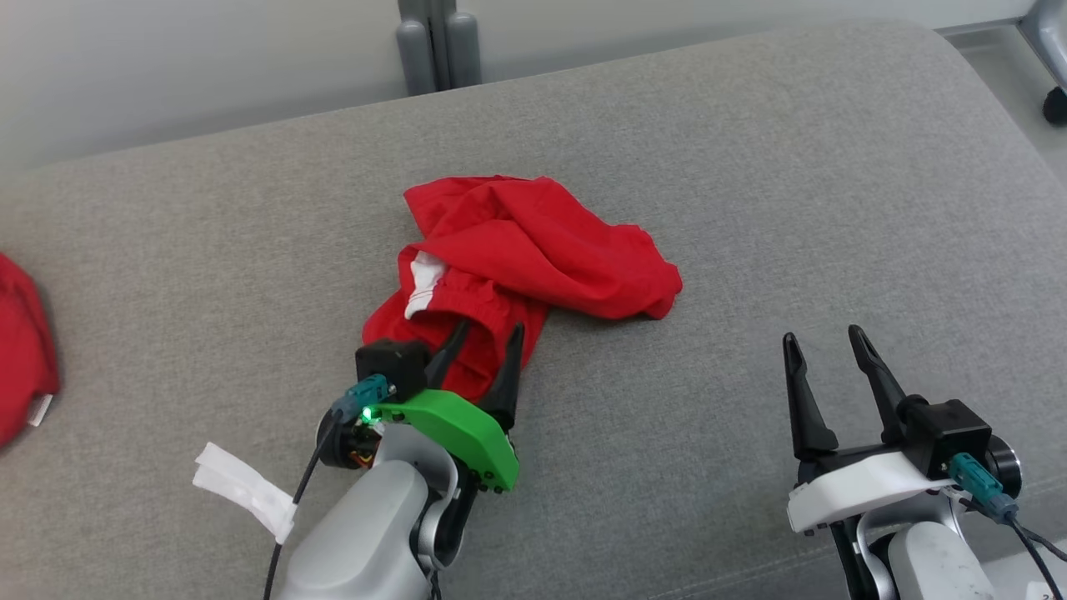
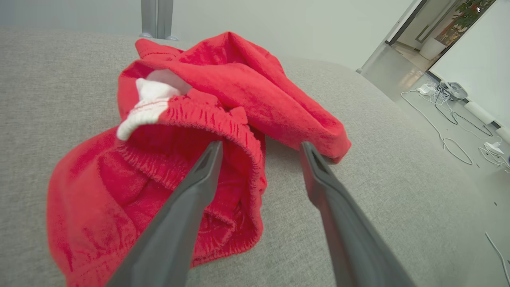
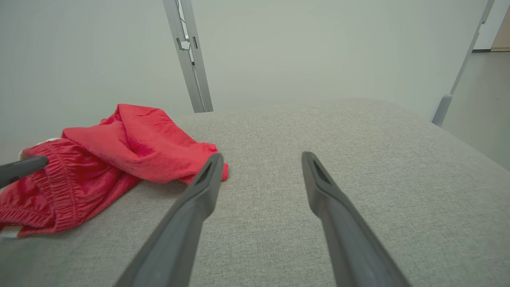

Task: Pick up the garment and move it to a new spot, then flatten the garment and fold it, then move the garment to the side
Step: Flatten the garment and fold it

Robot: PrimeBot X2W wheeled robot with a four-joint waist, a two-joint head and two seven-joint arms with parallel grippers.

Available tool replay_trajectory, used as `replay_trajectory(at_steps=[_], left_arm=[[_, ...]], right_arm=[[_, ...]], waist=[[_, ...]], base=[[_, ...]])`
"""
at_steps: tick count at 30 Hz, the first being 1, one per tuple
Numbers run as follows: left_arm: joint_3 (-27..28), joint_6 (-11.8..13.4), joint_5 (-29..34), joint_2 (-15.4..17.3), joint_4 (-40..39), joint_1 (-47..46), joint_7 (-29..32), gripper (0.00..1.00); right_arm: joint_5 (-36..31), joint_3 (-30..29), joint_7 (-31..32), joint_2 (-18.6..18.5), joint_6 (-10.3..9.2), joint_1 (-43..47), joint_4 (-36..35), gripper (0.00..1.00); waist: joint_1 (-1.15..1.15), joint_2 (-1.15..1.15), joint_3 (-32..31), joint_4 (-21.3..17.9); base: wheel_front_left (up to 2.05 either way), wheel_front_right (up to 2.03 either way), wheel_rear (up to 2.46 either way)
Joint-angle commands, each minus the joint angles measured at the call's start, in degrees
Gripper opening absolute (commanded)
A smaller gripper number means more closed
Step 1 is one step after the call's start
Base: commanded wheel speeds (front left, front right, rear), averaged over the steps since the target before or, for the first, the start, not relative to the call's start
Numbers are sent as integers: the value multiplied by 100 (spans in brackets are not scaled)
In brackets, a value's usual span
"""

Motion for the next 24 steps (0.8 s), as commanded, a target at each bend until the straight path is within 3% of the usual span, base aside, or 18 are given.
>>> replay_trajectory(at_steps=[1, 6, 7, 8, 9, 10, 19, 24], left_arm=[[16, -3, -51, 29, 150, -212, -69, 100], [74, -86, -275, 30, 685, -630, -200, 100], [78, -110, -296, 29, 753, -691, -214, 78], [85, -140, -332, 28, 830, -761, -241, 42], [89, -179, -331, 27, 863, -817, -253, 17], [95, -232, -330, 27, 887, -868, -265, 0], [-19, -774, -21, 112, 235, -972, -290, 0], [-621, -899, -21, 586, -427, -656, 45, 0]], right_arm=[[42, -4, -20, -13, -2, -70, 0, 100], [57, -41, -20, -12, -2, -82, 1, 100], [61, -51, -19, -12, -2, -81, 3, 100], [62, -63, -19, -13, -2, -78, 6, 100], [64, -78, -19, -13, -2, -77, 7, 100], [65, -97, -20, -13, -2, -78, 4, 100], [-7, -253, -19, -13, -2, 22, -14, 100], [-34, -299, -20, -14, -2, 99, -5, 100]], waist=[[0, 0, 223, -260], [0, 0, 271, -338], [0, 0, 271, -339], [0, 0, 266, -333], [0, 0, 262, -321], [0, 0, 255, -296], [0, 0, 65, 93], [0, 0, -84, 330]], base=[[0, 0, 0], [0, 0, 0], [0, 0, 0], [0, 0, 0], [0, 0, 0], [0, 0, 0], [0, 0, 0], [0, 0, 0]])
